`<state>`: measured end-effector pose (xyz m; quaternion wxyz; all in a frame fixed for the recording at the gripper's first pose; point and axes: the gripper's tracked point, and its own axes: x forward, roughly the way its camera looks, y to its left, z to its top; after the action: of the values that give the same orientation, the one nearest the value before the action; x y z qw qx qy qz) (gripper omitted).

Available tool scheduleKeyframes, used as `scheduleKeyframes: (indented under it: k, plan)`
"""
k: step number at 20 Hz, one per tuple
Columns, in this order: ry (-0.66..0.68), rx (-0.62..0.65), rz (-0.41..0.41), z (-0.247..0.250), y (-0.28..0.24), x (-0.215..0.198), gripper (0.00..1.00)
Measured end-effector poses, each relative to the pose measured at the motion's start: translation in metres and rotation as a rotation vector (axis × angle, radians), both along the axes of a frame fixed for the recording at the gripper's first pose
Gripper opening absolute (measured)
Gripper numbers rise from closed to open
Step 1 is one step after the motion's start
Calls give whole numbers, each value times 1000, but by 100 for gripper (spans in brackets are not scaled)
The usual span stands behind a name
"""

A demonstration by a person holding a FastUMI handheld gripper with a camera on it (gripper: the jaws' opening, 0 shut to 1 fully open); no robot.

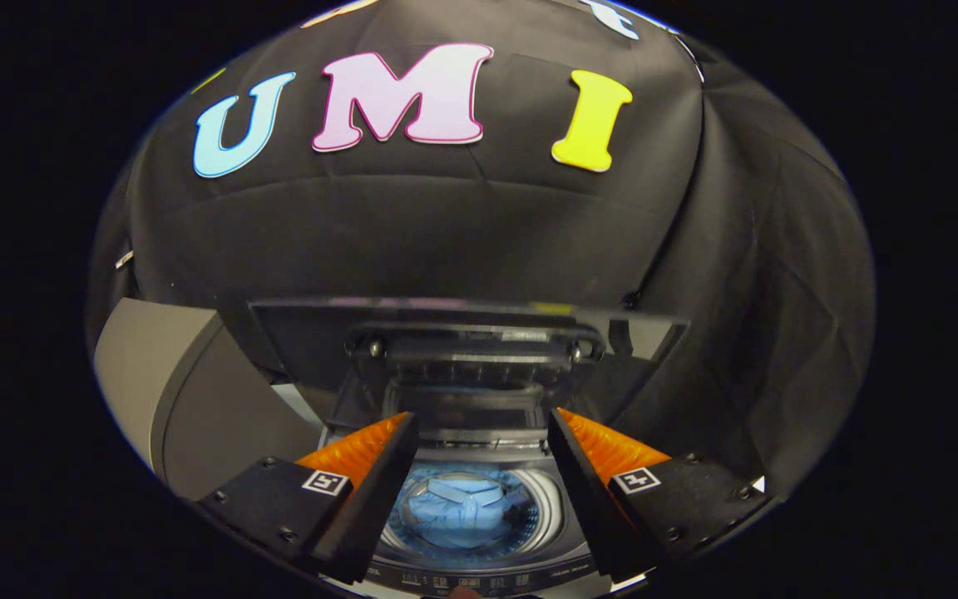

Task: Put the clothes into the washing machine and then close the washing machine lid.

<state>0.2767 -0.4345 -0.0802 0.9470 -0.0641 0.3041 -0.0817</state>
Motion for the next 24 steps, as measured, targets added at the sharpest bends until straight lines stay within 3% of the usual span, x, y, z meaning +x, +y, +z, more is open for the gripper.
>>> scheduleKeyframes:
  k: [9,15,24]
  plan:
    - [-112,51,-37,59,-9,58,99]
    - [-24,51,-37,31,-15,94,99]
    - [1,75,-50,22,-19,93,100]
